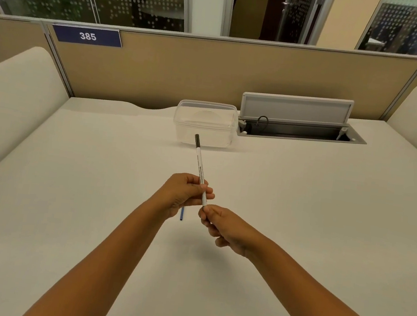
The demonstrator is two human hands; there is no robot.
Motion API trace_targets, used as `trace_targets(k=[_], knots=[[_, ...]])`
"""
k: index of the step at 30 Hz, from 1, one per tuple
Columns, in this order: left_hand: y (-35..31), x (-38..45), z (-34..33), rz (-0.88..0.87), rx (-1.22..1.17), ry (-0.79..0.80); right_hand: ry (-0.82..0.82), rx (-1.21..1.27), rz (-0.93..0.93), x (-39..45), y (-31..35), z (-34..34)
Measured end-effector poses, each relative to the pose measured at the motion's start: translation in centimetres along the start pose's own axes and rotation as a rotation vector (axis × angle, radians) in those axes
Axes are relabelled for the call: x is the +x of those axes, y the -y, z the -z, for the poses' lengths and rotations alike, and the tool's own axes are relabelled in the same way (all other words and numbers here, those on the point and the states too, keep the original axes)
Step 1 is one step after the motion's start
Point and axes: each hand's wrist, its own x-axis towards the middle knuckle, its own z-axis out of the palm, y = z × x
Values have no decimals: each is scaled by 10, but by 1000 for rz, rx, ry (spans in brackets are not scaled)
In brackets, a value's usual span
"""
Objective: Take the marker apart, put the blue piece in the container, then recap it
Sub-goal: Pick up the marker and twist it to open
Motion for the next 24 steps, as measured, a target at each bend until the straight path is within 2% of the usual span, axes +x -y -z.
trace_targets(k=[5, 11, 14, 16, 20, 22, 24], knots=[[17, 5, -14, -30, 35, -192, -80, -229, 6, 5, -8, 2], [37, 12, -26, 28, -38, -424, -272, -747, 80, 22, -25, -2], [40, 12, -27, 34, -95, -432, -336, -798, 39, 27, -28, -10], [35, 10, -20, 33, -110, -308, -227, -578, 16, 25, -21, -7], [17, 2, 7, 48, -331, 154, 230, 263, -73, 7, -8, 16], [10, -1, 14, 38, -385, 306, 402, 443, -44, 0, -6, 20], [7, -3, 12, 13, -364, 345, 440, 460, -8, -2, -5, 18]])
